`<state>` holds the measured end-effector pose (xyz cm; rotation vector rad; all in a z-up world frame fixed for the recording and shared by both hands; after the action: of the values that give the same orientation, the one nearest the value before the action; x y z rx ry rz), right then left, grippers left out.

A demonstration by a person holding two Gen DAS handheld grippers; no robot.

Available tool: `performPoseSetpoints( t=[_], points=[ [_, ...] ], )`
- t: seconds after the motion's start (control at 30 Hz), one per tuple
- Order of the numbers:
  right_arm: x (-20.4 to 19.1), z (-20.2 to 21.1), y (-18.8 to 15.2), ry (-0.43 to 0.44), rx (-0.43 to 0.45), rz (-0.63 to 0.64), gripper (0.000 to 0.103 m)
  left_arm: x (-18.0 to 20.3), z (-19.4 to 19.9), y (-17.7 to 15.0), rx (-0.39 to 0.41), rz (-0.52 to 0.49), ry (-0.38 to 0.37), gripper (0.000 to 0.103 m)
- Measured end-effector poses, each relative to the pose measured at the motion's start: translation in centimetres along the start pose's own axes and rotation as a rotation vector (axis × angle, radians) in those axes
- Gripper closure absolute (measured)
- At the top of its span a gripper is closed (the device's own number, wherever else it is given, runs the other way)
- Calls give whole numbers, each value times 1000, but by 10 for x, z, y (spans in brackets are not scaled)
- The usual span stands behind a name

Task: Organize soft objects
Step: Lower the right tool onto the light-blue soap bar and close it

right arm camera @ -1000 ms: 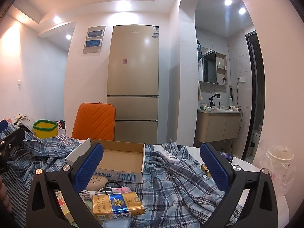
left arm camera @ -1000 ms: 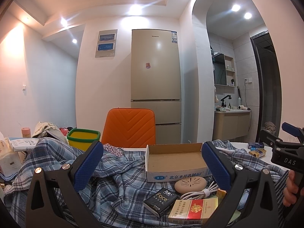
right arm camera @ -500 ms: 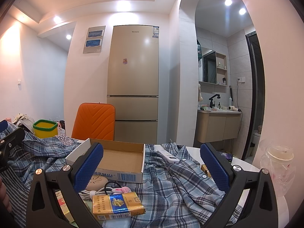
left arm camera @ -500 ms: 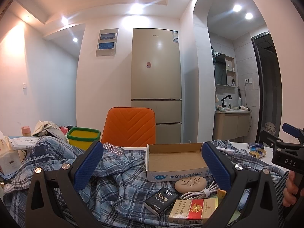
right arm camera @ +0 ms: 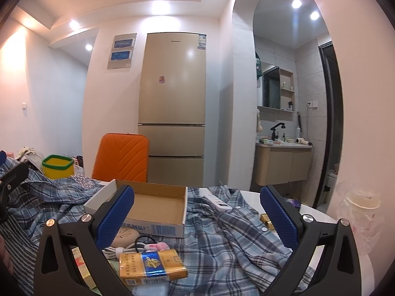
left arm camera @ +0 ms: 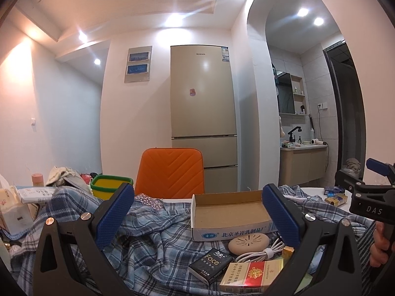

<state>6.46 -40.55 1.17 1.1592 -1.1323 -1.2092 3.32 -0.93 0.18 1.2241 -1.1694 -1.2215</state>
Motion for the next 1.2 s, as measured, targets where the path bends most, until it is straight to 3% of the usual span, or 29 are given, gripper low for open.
performPoseSetpoints(
  t=[0.07,0.23,0.43,0.63,0.77,0.9,1.2],
  points=[
    [-1,2,1,16,0,5,0,2,5,5,21,-16,10,0],
    [-8,-1,10,63,-38,34,0,11,12,24,6,-15,-74,0],
    [1,-3,28,144,-116,-54,0,27,21,48,7,-17,-98,0],
    [0,-1,28,168,-196,-73,0,39,19,34,-73,-34,-100,0],
    [-7,2,22,177,-218,-35,0,31,15,20,-104,-7,-29,0],
    [-11,-5,13,181,-265,-30,0,25,5,2,-172,31,-62,0],
    [-23,-18,-35,178,-519,22,0,15,3,-3,-192,102,-74,0]
  ],
)
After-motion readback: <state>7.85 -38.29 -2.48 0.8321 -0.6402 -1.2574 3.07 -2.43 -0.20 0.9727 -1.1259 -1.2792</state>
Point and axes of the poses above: each gripper's, at about its wrist camera, not at the fingertips, and z roughly against the way its jaws point, x to its right, y to its top, the point moved 4 cm from there along -z, roughly the way its jaws point
